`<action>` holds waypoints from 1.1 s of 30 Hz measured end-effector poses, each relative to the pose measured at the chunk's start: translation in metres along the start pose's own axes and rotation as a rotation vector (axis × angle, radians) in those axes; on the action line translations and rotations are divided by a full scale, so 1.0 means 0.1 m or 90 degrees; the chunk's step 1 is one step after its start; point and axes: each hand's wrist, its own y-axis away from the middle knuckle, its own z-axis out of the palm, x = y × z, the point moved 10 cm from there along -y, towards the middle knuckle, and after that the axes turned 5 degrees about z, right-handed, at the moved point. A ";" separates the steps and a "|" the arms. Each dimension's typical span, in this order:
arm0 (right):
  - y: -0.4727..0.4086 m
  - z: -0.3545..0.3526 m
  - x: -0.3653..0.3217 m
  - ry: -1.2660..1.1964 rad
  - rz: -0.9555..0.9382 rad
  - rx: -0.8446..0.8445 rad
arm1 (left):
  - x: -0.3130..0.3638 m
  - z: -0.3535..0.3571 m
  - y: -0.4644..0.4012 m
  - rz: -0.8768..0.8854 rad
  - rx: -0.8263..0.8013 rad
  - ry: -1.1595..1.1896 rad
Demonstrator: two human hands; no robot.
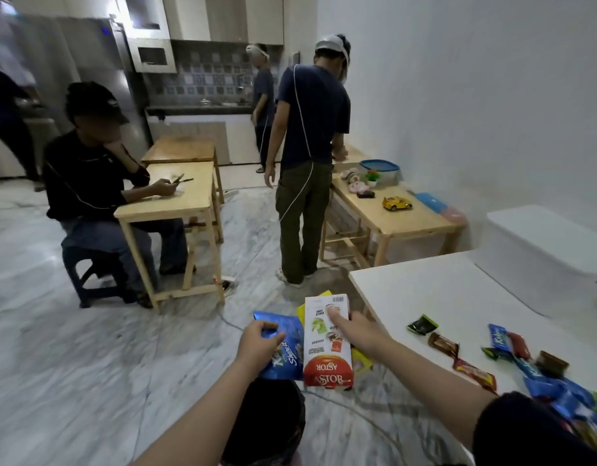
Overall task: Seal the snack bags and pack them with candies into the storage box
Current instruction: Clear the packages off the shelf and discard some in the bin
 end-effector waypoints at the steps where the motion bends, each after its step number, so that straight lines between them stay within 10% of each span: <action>1: -0.15 0.09 0.03 -0.008 0.004 -0.014 | -0.13 -0.02 -0.07 -0.019 0.012 -0.006; 33: -2.18 2.39 2.36 0.064 0.436 -0.016 | -3.55 0.57 -0.68 -0.456 -0.102 0.007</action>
